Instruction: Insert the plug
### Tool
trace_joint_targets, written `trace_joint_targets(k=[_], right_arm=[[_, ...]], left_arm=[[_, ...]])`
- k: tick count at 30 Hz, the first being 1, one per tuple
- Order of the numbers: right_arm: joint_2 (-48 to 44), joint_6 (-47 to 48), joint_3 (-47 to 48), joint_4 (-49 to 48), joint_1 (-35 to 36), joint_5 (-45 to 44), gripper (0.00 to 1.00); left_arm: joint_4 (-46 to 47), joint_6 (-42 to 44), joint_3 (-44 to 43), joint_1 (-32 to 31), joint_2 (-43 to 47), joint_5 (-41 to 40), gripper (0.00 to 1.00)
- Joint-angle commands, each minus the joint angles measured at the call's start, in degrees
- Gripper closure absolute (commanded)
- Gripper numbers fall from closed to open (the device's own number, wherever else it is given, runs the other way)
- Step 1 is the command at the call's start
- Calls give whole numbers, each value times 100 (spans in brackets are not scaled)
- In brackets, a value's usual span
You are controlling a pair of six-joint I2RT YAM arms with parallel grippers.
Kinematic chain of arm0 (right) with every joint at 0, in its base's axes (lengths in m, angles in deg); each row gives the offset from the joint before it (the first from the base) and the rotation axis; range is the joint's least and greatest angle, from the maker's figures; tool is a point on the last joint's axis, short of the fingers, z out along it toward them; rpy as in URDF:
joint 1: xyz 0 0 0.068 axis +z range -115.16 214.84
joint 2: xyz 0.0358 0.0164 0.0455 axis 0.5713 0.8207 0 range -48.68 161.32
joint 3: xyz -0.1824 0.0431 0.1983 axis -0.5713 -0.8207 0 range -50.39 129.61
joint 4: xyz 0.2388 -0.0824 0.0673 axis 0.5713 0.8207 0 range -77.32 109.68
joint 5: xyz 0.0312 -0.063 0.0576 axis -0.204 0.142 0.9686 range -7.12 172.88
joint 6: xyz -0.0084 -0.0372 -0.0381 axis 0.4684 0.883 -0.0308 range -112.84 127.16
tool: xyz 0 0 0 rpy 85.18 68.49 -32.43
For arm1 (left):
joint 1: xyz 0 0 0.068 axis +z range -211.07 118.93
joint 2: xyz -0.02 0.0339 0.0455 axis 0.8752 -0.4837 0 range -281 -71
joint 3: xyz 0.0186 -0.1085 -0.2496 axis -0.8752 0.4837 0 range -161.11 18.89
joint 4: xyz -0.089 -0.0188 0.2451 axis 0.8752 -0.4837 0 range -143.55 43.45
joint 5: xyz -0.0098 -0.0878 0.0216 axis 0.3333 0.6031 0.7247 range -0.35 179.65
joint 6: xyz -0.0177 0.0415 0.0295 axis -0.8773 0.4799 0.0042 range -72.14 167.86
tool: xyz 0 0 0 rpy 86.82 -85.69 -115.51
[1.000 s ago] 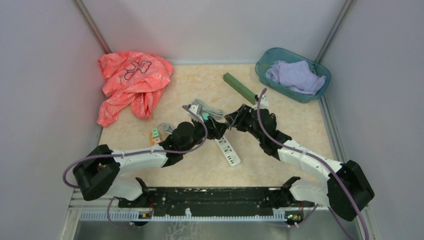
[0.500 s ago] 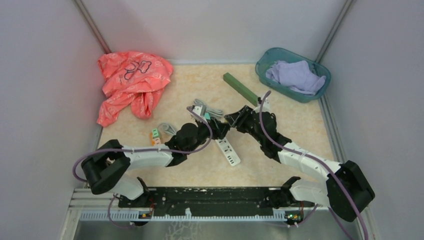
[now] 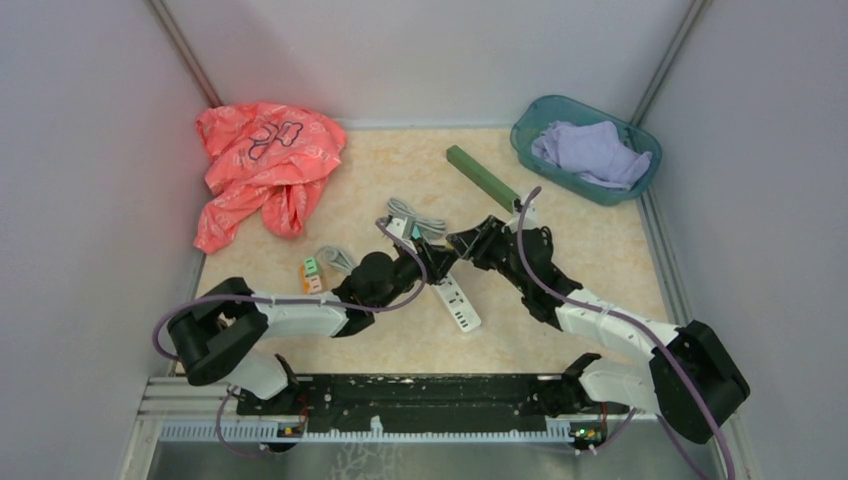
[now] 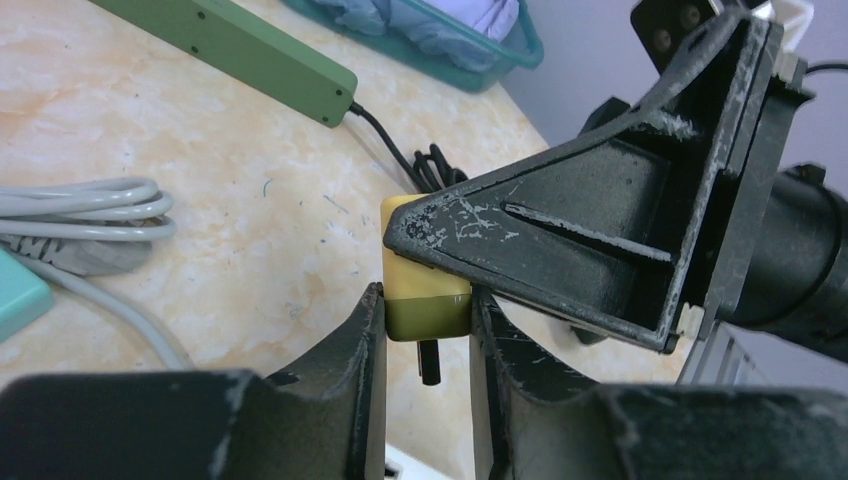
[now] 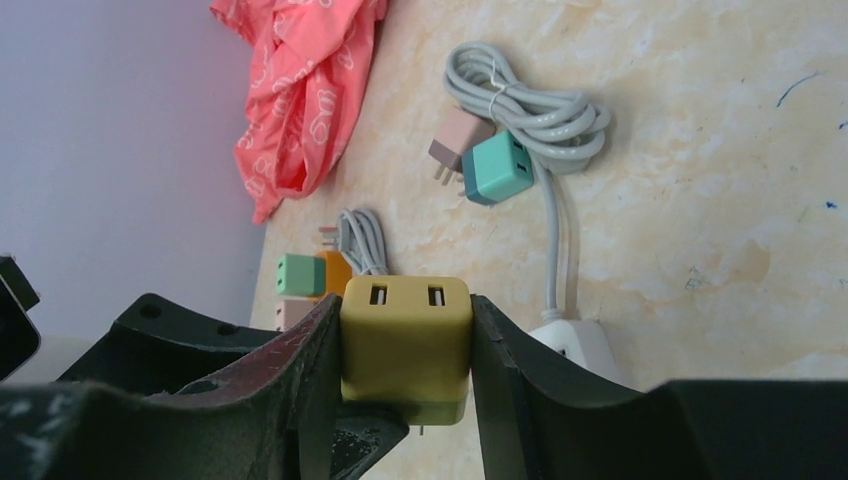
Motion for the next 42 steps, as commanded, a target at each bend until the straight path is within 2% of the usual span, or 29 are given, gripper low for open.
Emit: trace_joint_targets(k=[1,2,5,9,14,16,19,23,25,27,28,36,42], right_arm=[[-240,153,-35,-613,77,460,58],[-241,190,-37,-660,72,515,57],[-217,359,1,-748,35,792,50],[-257,893,180,-526,-30,1149,34],[-435,1729,265,-379,-323,1819,25],[-521,2218,455,-162,-506,2417,24],[-673,3130,925,919,-596,2679,23],[-848,3966,1124,1457,-595,3318,22],[-925,4050,1127,1400,-595,3442,21],[-931,4117,1161,1357,-613,3466,12],[-881,4253,1157,1302,-618,3612,11],[-441,4689,853,250,-857,5100,12],[-300,4984,697,1,-878,5606,15]], left_arm=[[219,214,235,89,311,57,97],[161,229,261,97,368,90,99],[-28,207,327,133,491,121,100],[-70,289,537,274,715,286,100],[-321,538,697,743,1084,1214,100],[-510,497,700,1090,1204,1825,100],[-992,552,581,1566,1401,2953,100],[-1701,950,520,1710,1810,3328,100],[-1827,1130,492,1768,1944,3541,100],[-1932,1366,441,1831,1997,3843,100],[-2013,1476,398,1852,2003,3955,100],[-1847,1879,195,1883,1868,5243,100],[-1757,1938,214,1883,1933,5837,99]])
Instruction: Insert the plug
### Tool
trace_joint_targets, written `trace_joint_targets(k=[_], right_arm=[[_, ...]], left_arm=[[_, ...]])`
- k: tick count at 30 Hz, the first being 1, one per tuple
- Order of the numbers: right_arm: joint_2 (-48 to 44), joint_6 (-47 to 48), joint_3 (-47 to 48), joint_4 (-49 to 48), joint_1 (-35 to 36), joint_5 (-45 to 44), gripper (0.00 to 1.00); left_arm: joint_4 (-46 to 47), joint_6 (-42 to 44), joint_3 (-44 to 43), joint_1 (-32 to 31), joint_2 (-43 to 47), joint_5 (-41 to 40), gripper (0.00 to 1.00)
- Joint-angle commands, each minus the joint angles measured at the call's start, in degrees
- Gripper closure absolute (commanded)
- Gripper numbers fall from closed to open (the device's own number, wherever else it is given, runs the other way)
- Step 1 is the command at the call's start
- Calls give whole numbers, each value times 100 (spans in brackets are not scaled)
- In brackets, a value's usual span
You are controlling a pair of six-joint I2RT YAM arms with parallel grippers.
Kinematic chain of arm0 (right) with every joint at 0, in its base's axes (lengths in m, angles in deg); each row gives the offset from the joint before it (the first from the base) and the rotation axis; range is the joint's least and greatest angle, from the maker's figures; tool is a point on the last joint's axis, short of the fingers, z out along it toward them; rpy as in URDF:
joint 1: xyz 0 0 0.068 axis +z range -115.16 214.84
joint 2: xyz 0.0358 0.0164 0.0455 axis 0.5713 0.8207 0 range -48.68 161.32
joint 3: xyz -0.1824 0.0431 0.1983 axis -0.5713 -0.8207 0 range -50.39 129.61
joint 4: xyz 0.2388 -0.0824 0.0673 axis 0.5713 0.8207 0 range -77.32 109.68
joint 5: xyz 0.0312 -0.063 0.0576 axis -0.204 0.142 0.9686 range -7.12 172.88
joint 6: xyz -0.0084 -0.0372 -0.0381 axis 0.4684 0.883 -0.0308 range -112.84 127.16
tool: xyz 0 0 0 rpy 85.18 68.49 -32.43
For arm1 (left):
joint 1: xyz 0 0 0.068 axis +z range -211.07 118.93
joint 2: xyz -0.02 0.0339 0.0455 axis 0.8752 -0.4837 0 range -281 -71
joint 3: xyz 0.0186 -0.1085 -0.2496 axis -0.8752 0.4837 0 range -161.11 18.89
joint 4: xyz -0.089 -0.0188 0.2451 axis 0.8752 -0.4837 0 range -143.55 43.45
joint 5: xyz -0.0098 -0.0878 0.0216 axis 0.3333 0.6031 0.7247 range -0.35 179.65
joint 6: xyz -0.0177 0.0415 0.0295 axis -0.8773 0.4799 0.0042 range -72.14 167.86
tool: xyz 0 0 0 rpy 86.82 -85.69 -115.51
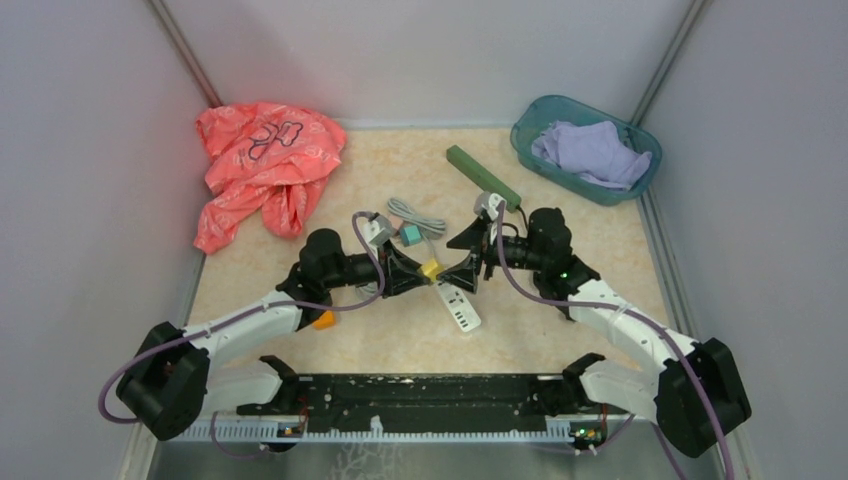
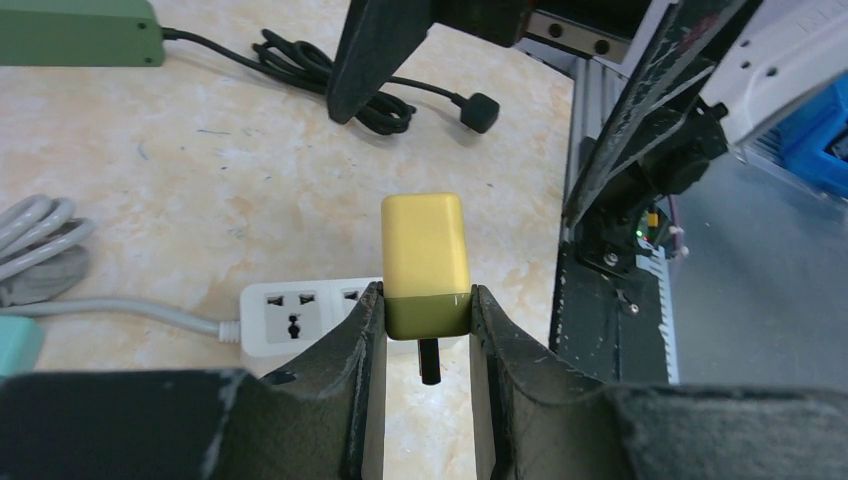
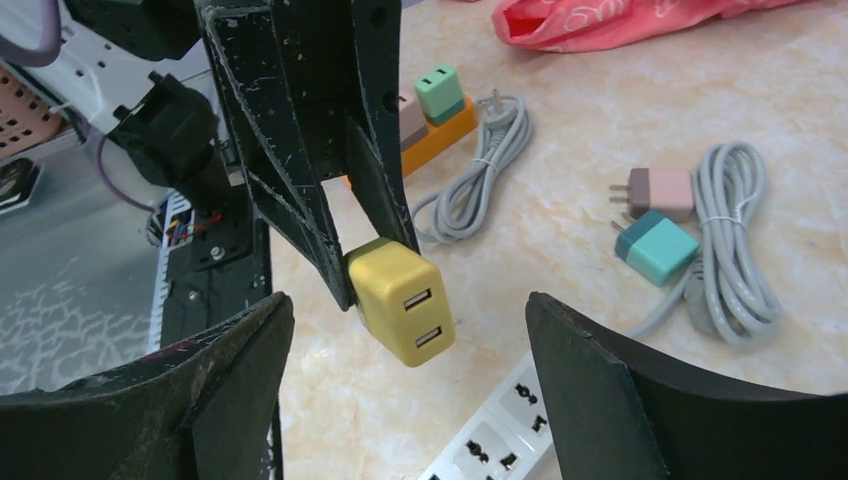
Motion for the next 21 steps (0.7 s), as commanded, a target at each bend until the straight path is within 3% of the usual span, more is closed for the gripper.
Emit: trace_joint_targets(k=[1,6,12,21], right_arm=[[21,373,-67,-636,-69,794,15],[153,439,-79,-709,-65,1246,20],[621,429,196,-476,-66,1848,37],[776,293,203,-694,-34,2160,45]], left_arm=[[251,194,-142,21,80,766,100],[289,188,-156,21,165,925,100],[421,92,-195,21,141,1153,100],[694,-90,-185,21,36,1347,99]])
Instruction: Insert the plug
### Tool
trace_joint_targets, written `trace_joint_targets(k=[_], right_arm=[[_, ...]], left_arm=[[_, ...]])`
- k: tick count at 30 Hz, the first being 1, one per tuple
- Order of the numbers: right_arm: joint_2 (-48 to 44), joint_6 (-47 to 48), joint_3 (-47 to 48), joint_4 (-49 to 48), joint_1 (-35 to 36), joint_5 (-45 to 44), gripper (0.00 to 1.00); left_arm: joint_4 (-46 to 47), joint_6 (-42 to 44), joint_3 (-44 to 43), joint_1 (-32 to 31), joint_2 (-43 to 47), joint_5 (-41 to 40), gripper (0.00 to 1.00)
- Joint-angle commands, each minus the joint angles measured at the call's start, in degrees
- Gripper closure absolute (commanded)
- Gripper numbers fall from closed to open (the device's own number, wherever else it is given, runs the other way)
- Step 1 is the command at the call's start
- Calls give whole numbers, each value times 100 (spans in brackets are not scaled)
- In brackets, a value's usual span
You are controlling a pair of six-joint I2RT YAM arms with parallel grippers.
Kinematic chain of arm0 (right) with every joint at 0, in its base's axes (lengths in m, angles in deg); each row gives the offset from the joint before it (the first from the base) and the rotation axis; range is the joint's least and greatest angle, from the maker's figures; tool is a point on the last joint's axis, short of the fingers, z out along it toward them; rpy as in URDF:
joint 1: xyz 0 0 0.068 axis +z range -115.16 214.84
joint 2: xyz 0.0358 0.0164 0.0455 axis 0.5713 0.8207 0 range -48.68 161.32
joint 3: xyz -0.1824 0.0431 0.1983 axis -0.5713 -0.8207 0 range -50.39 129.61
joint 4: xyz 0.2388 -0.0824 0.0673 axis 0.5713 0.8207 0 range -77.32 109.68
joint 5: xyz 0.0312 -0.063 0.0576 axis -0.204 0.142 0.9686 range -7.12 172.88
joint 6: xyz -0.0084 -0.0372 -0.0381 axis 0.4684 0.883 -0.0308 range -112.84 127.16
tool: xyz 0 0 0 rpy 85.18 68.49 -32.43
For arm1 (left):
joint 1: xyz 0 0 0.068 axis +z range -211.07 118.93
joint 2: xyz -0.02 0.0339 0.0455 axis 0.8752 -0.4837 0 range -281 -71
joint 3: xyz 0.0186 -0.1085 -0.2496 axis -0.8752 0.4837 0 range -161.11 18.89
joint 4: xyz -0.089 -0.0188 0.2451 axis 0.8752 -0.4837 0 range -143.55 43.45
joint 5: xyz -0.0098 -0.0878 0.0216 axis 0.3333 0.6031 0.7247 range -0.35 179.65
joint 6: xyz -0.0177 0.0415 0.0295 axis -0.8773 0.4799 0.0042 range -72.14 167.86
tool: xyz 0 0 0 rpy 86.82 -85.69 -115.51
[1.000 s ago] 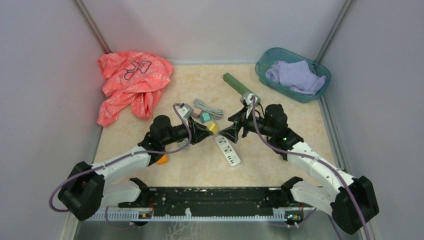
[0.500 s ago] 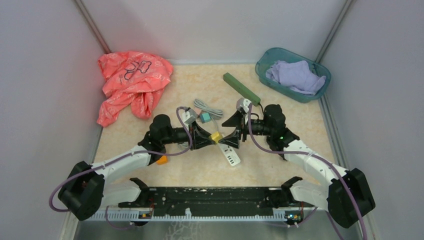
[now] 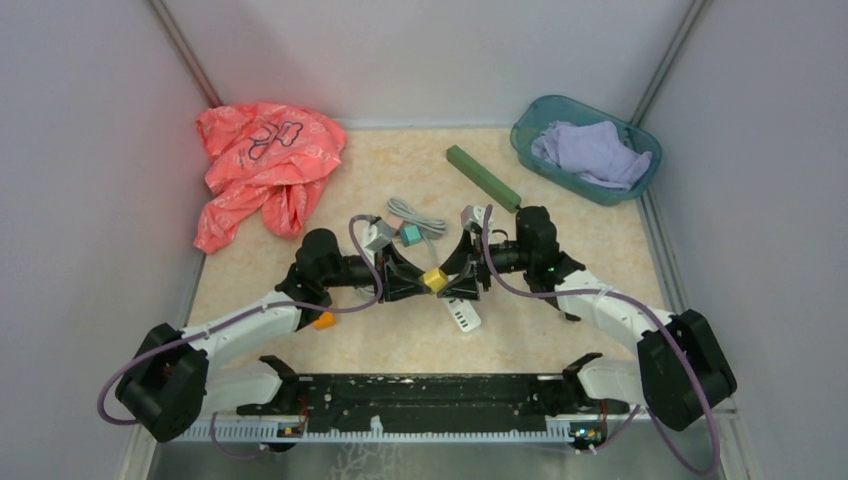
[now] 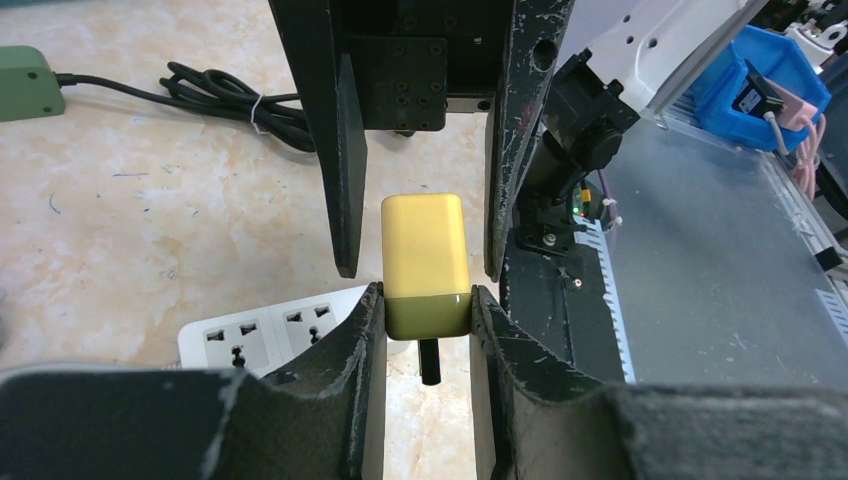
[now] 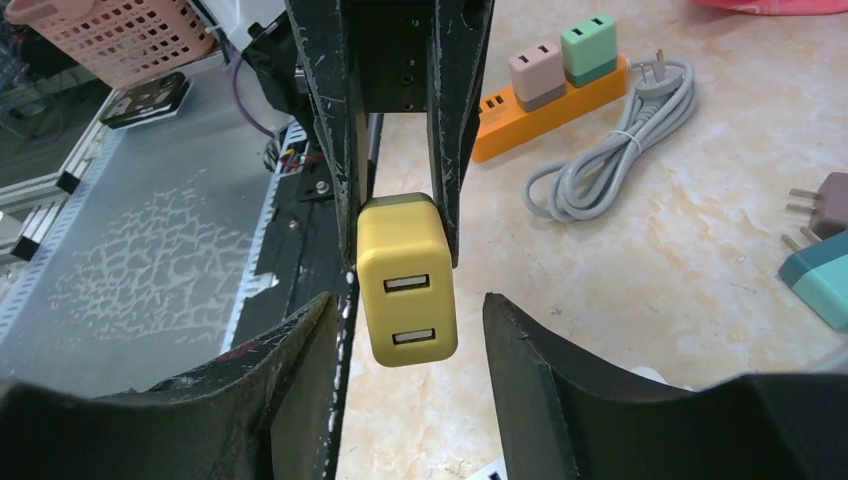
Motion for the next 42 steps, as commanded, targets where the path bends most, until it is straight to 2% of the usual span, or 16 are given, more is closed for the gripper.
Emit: trace_joint_targets(k=[1,6,13,19,23,26,30,33,36,42], right_arm=[[-31,58,285,-382,-30,352,45],[-2,14,281,-469,-27,406,46],[5,-54,323,-467,15,489,57],[5,-69,341,-458,28,557,76],[-77,-66,342,-368,28,498,100],[-195,-101,336,-248,28,241,100],[-366,-96,338,41,34,-169,100],[-466,-101,334,275,53,-569,100],[-556,-104,369,611,54,-1003,100],[-760,-138,764,1751,237,-2322,100]], left_arm=[[426,-98,-184,19,-34,307,99],[482,-122,-237,12,-177,469,100],[549,-151,-238,12,-232,517,100],[686,-241,-223,3,-324,543,96],[533,-152,-122,3,-215,295,87],[426,-120,20,5,-10,-41,71],[156,-73,179,12,324,-588,58],[-73,-82,267,9,538,-1115,52],[-330,-137,323,4,705,-1657,39],[-657,-722,351,3,891,-2484,31]])
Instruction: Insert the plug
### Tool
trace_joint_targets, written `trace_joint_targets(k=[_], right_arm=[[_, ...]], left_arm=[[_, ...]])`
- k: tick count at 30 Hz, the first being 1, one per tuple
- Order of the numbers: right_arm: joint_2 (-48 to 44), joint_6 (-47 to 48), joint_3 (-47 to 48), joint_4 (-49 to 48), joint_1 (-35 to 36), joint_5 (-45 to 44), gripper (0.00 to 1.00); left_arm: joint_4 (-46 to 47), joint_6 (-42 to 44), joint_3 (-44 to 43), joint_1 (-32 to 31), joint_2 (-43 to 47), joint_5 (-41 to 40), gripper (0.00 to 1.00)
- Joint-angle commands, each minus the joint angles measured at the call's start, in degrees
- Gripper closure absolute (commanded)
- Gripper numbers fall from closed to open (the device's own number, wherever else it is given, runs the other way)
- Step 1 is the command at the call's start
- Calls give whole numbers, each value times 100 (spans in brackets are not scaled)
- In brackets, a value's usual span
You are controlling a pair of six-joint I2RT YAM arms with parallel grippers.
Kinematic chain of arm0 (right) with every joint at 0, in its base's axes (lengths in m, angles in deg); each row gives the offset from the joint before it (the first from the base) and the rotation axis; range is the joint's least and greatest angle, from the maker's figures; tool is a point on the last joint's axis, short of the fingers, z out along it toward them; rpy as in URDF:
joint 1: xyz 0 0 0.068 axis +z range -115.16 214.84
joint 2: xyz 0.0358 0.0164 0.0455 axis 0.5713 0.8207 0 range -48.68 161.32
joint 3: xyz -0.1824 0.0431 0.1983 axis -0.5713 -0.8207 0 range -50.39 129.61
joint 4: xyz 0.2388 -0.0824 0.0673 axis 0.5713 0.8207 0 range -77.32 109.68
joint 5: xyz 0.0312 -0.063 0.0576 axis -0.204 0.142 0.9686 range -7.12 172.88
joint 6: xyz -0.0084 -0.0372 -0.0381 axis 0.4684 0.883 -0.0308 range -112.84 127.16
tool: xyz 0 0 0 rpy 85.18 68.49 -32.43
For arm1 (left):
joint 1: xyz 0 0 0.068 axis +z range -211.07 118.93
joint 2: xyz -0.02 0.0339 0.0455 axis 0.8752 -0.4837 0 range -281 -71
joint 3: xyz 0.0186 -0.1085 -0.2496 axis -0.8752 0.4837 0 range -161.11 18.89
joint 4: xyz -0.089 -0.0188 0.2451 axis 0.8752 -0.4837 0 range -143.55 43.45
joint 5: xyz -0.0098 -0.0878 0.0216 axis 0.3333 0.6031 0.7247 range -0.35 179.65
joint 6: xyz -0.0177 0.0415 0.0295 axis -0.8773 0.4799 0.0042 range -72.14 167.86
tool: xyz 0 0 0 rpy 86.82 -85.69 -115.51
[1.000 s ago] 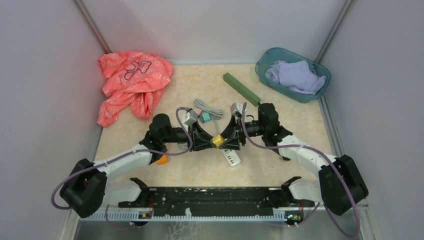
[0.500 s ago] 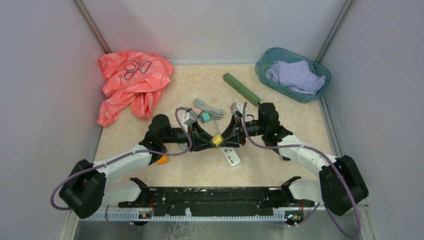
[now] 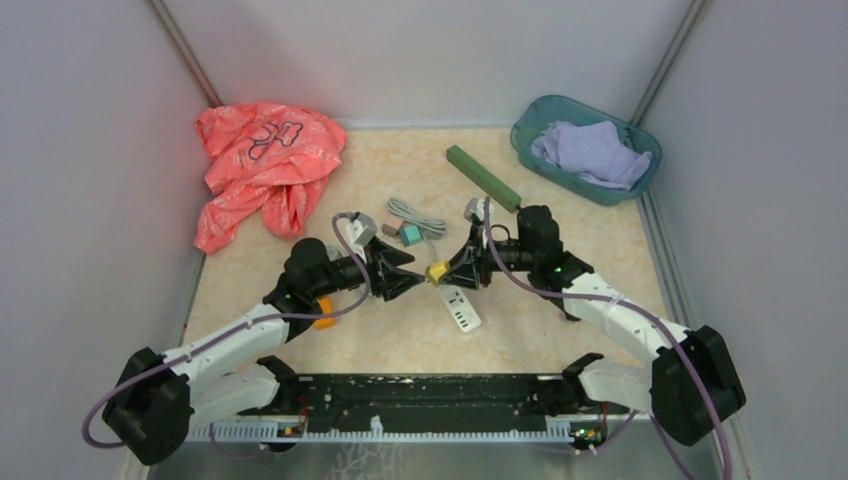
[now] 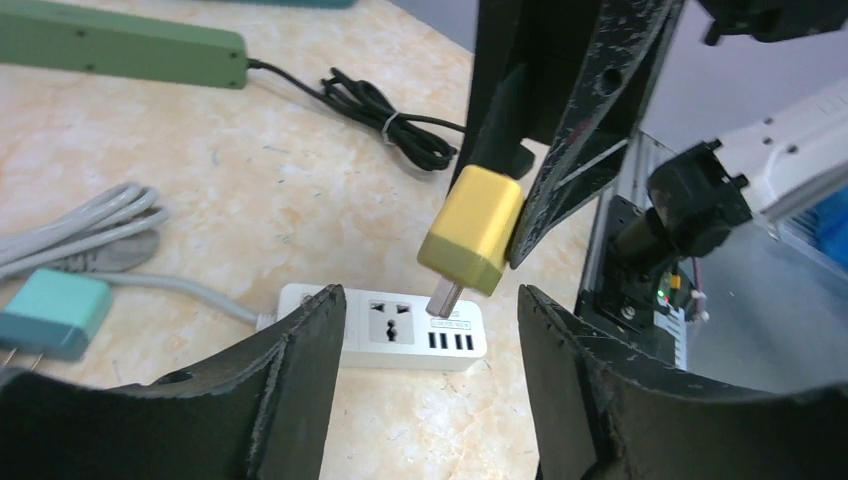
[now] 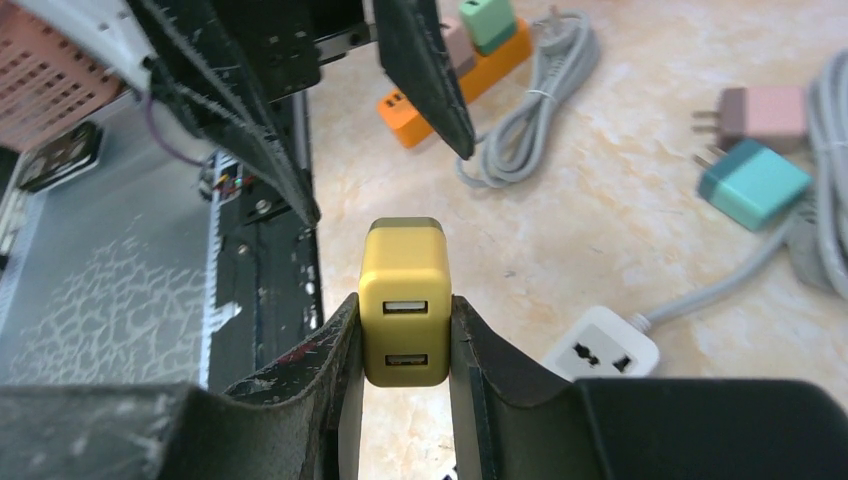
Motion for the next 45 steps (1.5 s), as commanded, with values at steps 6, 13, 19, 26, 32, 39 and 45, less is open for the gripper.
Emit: trace_joint_targets(k=[6,13,19,26,32,39,45], right_arm=[[-267,78,1138,1941,503,-2571,100],[-141,7,1479,2890,695,-3377,100],[69,-2,1741,3441,876,-4000,100],[464,-68,2101,3956,1255,-4730,100],[712,-189,2163,4074,1520,-5036,100],[941,-307,2155,4168,1746,-5287,100],[1070,-378,2086,4176,1875,-5432,100]], left_arm=[[-771,-1110,-32,14,28,-1375,28],[-873,-2075,-54,-84,-488,-1566,26],[-939,-2751,-156,-206,-995,-1773,26],[-1140,-3460,-452,-487,-1704,-2037,30],[-1123,-3774,-647,-608,-2239,-2146,33],[-1047,-4042,-766,-610,-2764,-2195,36],[-927,-4254,-941,-610,-3224,-2023,38]])
